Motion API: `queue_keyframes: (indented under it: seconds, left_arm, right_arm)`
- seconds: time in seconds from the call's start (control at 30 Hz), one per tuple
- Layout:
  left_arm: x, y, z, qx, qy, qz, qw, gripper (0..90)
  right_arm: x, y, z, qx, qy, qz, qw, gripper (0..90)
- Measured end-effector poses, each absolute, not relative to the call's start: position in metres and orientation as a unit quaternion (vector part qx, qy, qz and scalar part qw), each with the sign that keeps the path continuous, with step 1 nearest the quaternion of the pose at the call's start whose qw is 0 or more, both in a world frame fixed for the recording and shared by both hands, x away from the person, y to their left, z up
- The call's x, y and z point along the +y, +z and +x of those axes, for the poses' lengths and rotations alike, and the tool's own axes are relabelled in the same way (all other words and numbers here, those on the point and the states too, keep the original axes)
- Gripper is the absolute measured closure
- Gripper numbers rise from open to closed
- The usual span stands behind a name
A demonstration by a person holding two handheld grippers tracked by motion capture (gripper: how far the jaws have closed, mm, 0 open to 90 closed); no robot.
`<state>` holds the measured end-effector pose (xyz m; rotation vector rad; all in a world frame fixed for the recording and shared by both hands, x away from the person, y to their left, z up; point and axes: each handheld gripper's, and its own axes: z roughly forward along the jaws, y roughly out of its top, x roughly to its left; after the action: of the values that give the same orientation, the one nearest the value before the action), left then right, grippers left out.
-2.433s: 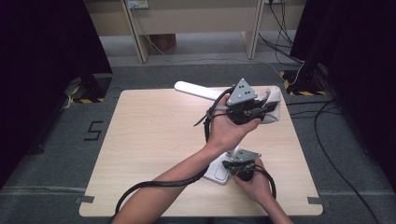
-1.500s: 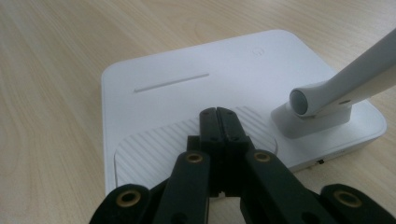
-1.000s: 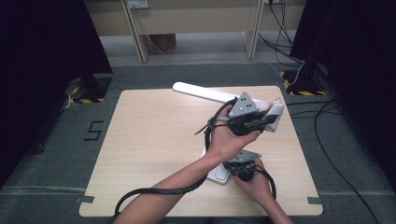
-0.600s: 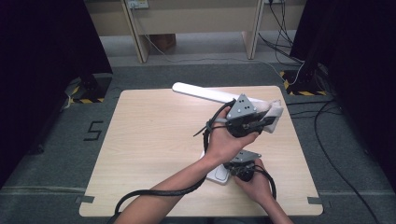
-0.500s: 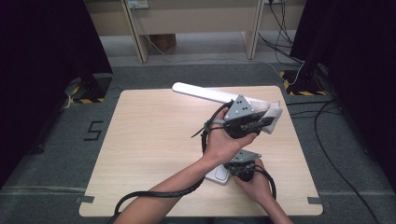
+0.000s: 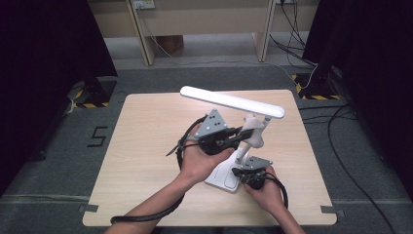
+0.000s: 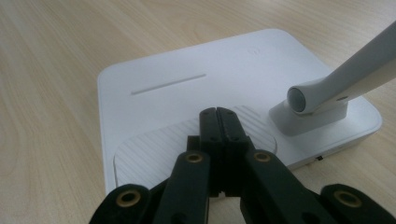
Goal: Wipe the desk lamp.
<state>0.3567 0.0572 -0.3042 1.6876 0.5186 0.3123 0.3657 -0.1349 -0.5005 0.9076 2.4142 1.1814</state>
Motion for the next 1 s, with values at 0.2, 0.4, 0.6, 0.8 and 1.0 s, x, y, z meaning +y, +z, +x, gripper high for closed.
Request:
queue_keyframes:
  seconds: [0.2, 0.4, 0.6, 0.8, 1.0]
  left_arm:
    - [0.102, -0.317, 0.364, 0.283, 0.155, 0.701, 0.636, 83.1]
    - [0.137, -0.323, 0.375, 0.336, 0.186, 0.660, 0.646, 83.1]
    - [0.156, -0.326, 0.385, 0.364, 0.211, 0.650, 0.634, 83.1]
    - [0.168, -0.328, 0.409, 0.389, 0.224, 0.651, 0.612, 83.1]
    - [0.166, -0.331, 0.419, 0.397, 0.218, 0.654, 0.606, 83.0]
  right_arm:
    - [-0.135, -0.500, 0.366, 0.841, 0.411, 0.317, 0.153, 90.0]
    - [-0.135, -0.500, 0.366, 0.841, 0.411, 0.317, 0.152, 90.0]
    - [-0.135, -0.501, 0.366, 0.840, 0.413, 0.317, 0.152, 90.0]
    - [-0.134, -0.501, 0.366, 0.841, 0.413, 0.316, 0.153, 90.0]
    - [-0.134, -0.500, 0.367, 0.841, 0.413, 0.315, 0.152, 90.0]
